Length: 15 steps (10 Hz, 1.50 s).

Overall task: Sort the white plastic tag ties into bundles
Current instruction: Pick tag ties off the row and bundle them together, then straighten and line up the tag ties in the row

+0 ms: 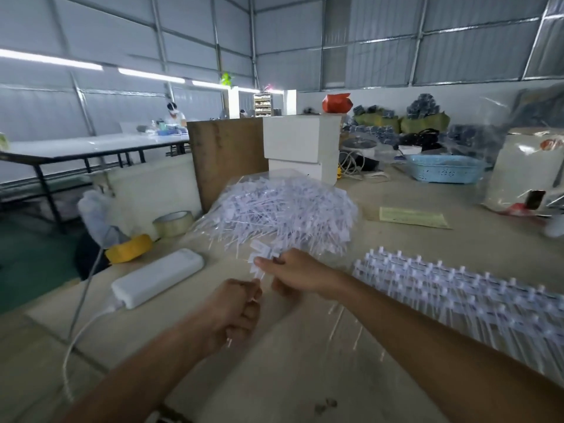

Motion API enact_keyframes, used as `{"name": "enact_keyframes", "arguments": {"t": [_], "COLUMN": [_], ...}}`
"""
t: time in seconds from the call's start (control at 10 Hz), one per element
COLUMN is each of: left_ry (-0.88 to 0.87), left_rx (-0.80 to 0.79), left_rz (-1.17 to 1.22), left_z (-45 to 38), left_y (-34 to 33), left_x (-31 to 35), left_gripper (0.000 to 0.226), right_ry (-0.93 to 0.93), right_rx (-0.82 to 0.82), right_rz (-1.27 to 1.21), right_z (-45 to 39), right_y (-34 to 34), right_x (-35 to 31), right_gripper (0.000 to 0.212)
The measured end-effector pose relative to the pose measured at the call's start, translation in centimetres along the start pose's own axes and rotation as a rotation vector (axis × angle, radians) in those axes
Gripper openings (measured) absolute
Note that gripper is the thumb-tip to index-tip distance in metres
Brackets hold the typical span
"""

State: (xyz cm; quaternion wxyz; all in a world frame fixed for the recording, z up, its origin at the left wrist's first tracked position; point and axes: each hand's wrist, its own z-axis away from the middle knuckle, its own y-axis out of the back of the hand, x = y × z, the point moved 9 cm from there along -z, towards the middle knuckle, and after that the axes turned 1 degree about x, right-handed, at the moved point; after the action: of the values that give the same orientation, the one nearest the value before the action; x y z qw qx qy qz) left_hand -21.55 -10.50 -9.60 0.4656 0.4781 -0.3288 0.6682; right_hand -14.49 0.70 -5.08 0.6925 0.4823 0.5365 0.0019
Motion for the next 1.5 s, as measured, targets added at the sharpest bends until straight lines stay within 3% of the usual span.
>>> {"name": "enact_keyframes", "arguments": {"t": [0.1, 0.2, 0.3, 0.4, 0.6, 0.7, 0.8, 0.9, 1.0, 1.2, 1.4, 1.5], "left_ry": [0.064, 0.106, 0.125, 0.112, -0.022, -0.131, -0.198, -0.233, -0.254, -0.341, -0.265, -0.336], "left_rx": [0.015, 0.022, 0.012, -0.012, 0.027, 0.069, 0.060, 0.126, 0.212, 0.467, 0.516, 0.560], "left_rz": [0.084, 0.128, 0.137, 0.136, 0.075, -0.004, -0.119, -0.212, -0.295, -0.263, -0.688, -0.639], "left_z": [-0.9, -2.3, -3.8, -5.4, -8.1, -8.9, -9.1, -9.9, -11.7, -16.2, -21.5, -23.3], "left_y": [1.5, 2.2, 2.3, 1.4, -0.2, -0.2, -1.2, -1.5, -1.0, 1.4, 2.8, 2.8], "left_x": [0.3, 0.7, 0.9, 1.3, 3.3, 4.8, 5.3, 6.0, 7.5, 14.7, 18.4, 18.2], "left_gripper": [0.031, 0.033, 0.034, 0.034, 0.029, 0.031, 0.033, 0.033, 0.031, 0.039, 0.031, 0.035], "right_ry": [0.016, -0.014, -0.010, 0.074, 0.219, 0.228, 0.147, 0.173, 0.191, 0.196, 0.190, 0.174], "right_rx": [0.173, 0.369, 0.425, 0.357, 0.442, 0.484, 0.547, 0.527, 0.473, 0.429, 0.376, 0.318], "right_rz": [0.172, 0.169, 0.104, -0.208, -0.235, -0.420, -0.896, -1.200, -1.335, -1.300, -1.175, -1.021], "right_z": [-1.9, -2.8, -3.4, -4.1, -4.7, -4.9, -5.1, -5.5, -5.7, -4.8, -3.7, -3.5], "right_y": [1.4, 3.6, 5.2, 5.6, 8.0, 10.1, 12.1, 13.0, 12.6, 12.4, 12.9, 12.7], "right_x": [-0.8, -0.4, 0.3, 0.0, -2.7, -4.0, -4.6, -5.5, -6.5, -6.4, -5.7, -4.9], "right_gripper": [0.072, 0.072, 0.045, 0.029, 0.069, 0.076, 0.074, 0.072, 0.067, 0.066, 0.062, 0.058]}}
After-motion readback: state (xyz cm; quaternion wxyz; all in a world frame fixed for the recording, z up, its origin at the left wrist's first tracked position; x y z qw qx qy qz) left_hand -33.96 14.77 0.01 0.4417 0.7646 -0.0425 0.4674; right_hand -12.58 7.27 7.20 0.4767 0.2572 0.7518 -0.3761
